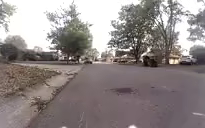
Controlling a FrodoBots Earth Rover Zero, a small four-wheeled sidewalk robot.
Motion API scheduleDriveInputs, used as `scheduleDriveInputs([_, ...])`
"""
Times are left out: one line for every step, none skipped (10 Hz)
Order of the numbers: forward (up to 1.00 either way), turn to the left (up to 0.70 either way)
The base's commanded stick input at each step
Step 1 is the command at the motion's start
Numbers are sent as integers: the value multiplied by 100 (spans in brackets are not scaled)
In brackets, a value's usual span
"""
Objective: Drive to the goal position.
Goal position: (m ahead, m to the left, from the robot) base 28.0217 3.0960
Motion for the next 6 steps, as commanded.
scheduleDriveInputs([8,0])
scheduleDriveInputs([9,0])
scheduleDriveInputs([8,0])
scheduleDriveInputs([8,0])
scheduleDriveInputs([8,0])
scheduleDriveInputs([8,0])
